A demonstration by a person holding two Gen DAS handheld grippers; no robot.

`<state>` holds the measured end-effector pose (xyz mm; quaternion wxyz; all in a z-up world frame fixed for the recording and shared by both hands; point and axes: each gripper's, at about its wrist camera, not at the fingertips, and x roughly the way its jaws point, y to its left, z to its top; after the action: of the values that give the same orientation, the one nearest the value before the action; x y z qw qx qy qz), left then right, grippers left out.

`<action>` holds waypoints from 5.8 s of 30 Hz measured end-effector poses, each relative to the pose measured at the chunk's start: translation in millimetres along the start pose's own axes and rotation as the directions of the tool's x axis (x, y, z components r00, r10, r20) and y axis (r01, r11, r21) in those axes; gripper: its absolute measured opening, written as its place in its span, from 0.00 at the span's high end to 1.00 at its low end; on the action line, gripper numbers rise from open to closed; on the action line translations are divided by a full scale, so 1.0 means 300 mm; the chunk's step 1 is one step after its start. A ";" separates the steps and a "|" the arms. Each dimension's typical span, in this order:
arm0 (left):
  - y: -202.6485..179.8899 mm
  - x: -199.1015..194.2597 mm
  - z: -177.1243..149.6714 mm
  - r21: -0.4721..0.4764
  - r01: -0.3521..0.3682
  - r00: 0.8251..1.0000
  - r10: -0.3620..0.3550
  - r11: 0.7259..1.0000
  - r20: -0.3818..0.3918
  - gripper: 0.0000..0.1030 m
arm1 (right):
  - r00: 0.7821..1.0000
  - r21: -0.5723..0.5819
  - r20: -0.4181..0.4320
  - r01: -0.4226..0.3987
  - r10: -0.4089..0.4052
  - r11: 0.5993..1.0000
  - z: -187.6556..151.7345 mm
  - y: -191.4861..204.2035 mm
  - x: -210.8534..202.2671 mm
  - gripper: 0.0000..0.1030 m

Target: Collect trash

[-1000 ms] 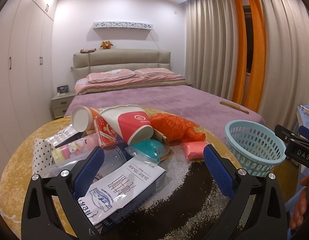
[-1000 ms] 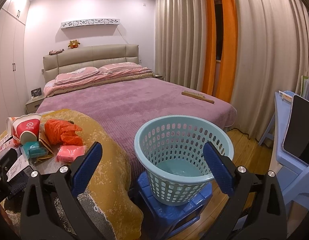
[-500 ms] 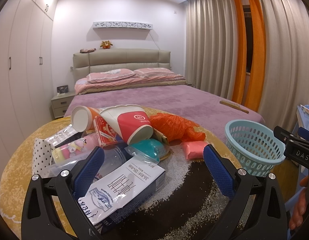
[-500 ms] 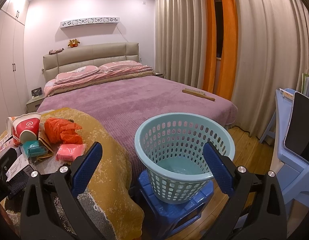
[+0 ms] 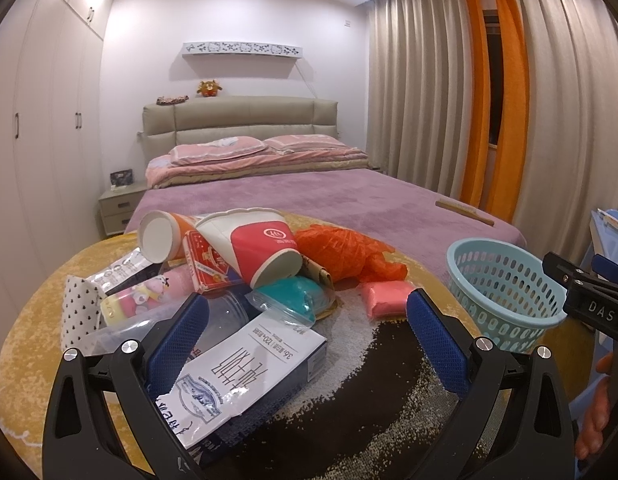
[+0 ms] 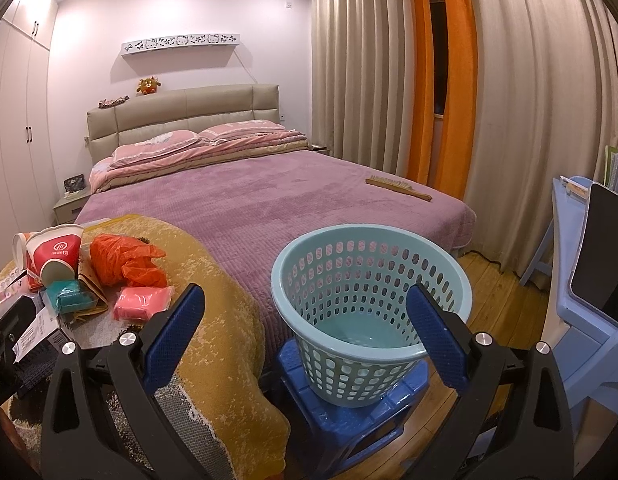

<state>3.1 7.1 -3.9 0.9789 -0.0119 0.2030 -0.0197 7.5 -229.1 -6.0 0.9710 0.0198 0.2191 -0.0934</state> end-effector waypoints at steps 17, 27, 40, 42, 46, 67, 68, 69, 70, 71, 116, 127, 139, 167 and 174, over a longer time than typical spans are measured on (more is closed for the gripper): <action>0.253 -0.093 -0.002 -0.095 -0.045 0.987 0.030 0.995 -0.155 0.07 | 0.981 -0.083 -0.037 -0.195 0.192 0.977 0.021 0.158 0.001 0.15; 0.280 0.022 -0.058 -0.090 0.039 0.941 -0.067 0.995 -0.331 0.16 | 0.864 -0.051 -0.284 -0.446 0.415 0.894 0.013 0.267 0.228 0.19; 0.262 0.114 -0.086 -0.069 0.092 0.897 -0.113 0.993 -0.428 0.14 | 0.749 -0.018 -0.424 -0.568 0.509 0.823 0.070 0.349 0.444 0.19; 0.265 0.102 -0.086 -0.075 0.114 0.892 -0.135 0.991 -0.432 0.14 | 0.722 0.008 -0.445 -0.589 0.530 0.808 0.063 0.360 0.468 0.23; 0.256 0.069 -0.086 -0.122 0.208 0.861 -0.241 0.970 -0.447 0.14 | 0.690 0.001 -0.476 -0.620 0.545 0.785 0.046 0.382 0.471 0.42; 0.238 0.117 -0.098 -0.097 0.091 0.867 -0.127 0.991 -0.481 0.19 | 0.776 -0.222 -0.448 -0.577 0.443 0.786 -0.019 0.413 0.298 0.21; 0.236 0.119 -0.098 -0.089 0.079 0.870 -0.112 0.993 -0.480 0.21 | 0.774 -0.231 -0.450 -0.583 0.446 0.779 -0.014 0.423 0.308 0.21; 0.231 0.121 -0.097 -0.077 0.068 0.872 -0.097 0.995 -0.480 0.23 | 0.773 -0.237 -0.452 -0.585 0.445 0.776 -0.011 0.432 0.318 0.21; 0.228 0.121 -0.096 -0.071 0.065 0.872 -0.091 0.995 -0.480 0.26 | 0.771 -0.245 -0.458 -0.588 0.443 0.771 -0.011 0.444 0.329 0.21; 0.223 0.118 -0.094 -0.066 0.064 0.873 -0.088 0.996 -0.480 0.29 | 0.765 -0.250 -0.467 -0.595 0.443 0.763 -0.012 0.454 0.340 0.21; -0.486 0.336 0.166 -0.037 0.528 0.770 -0.496 0.849 -0.402 0.51 | 0.879 0.112 -0.424 -0.187 0.217 0.976 0.070 -0.362 0.465 0.50; -0.650 0.531 0.075 -0.071 0.557 0.684 -0.506 0.827 -0.526 0.51 | 0.839 0.113 -0.520 -0.121 0.163 0.986 -0.020 -0.430 0.541 0.50; -0.692 0.582 0.065 -0.074 0.556 0.674 -0.501 0.828 -0.544 0.40 | 0.826 0.122 -0.540 -0.112 0.161 0.986 -0.033 -0.445 0.565 0.49; -0.244 0.201 0.158 -0.163 0.460 0.819 -0.488 0.873 -0.302 0.40 | 0.902 0.026 -0.269 -0.343 0.337 0.939 0.145 -0.124 0.276 0.44; -0.017 0.097 0.150 -0.187 0.316 0.902 -0.355 0.930 -0.246 0.37 | 0.871 -0.042 -0.263 -0.441 0.415 0.897 0.165 0.091 0.251 0.44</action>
<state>47.6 1.4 25.9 0.9195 -0.1136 0.3331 -0.1752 100.4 -219.4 6.3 0.9322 0.0306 0.3332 0.1384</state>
